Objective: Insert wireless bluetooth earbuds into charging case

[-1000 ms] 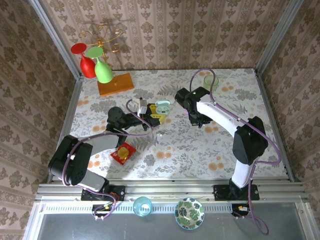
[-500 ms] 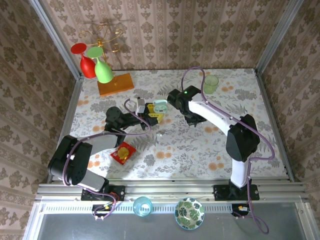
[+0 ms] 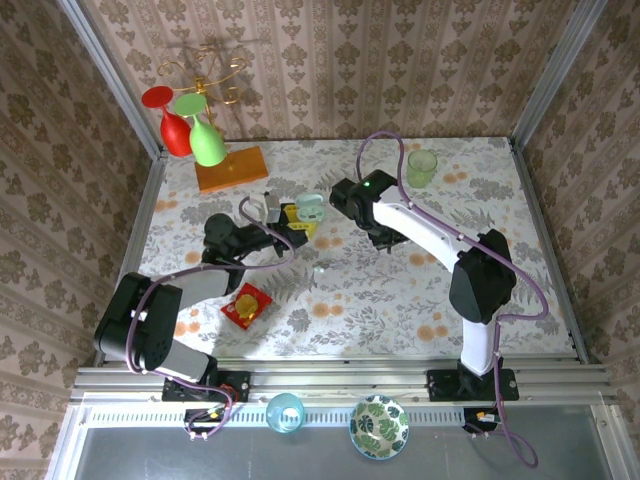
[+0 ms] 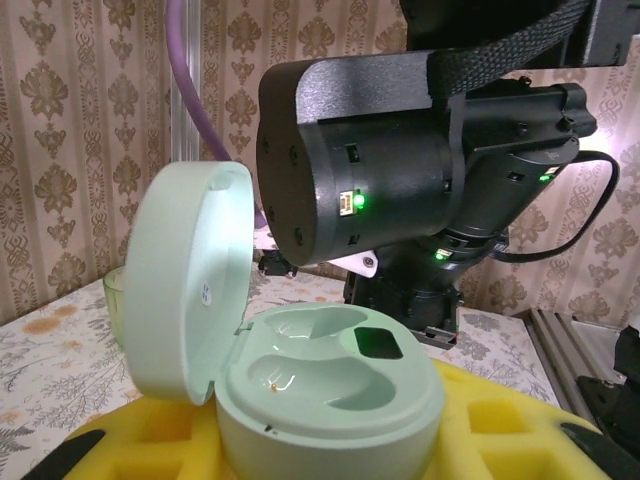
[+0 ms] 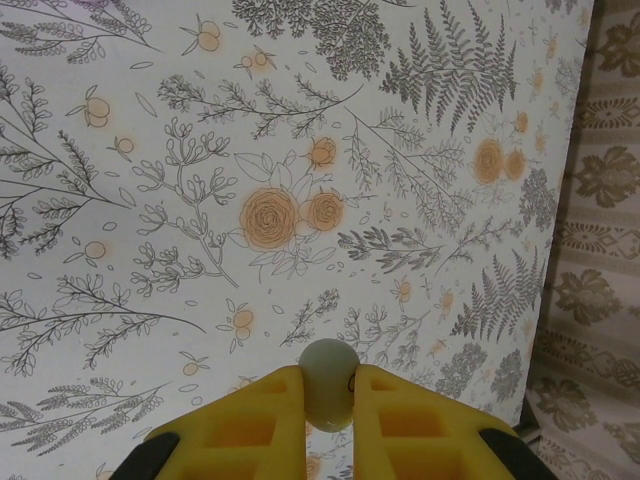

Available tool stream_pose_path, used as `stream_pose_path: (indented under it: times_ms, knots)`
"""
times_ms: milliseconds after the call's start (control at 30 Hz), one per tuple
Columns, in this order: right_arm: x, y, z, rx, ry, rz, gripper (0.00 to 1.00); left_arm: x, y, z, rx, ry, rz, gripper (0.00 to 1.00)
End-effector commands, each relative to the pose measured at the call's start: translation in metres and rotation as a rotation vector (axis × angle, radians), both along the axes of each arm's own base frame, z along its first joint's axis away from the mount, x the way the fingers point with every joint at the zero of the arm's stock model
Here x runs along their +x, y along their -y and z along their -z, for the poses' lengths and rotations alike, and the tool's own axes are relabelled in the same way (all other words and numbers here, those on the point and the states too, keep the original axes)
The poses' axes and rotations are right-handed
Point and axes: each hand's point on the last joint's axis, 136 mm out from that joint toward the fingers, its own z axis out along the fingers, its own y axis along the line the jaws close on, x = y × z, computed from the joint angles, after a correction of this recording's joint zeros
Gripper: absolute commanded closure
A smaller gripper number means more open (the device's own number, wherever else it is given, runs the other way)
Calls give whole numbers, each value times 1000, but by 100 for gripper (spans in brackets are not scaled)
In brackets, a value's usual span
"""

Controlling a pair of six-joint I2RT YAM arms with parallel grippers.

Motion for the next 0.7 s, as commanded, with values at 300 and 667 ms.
stream_pose_path:
  times_ms: [300,667]
  knots:
    - [-7,-81,-65,322,161,-370,89,-5,-1,1,1,35,20,78]
    - [-18,-153,-125,657,338,-702,90,-13,2,5,12,20,71,78]
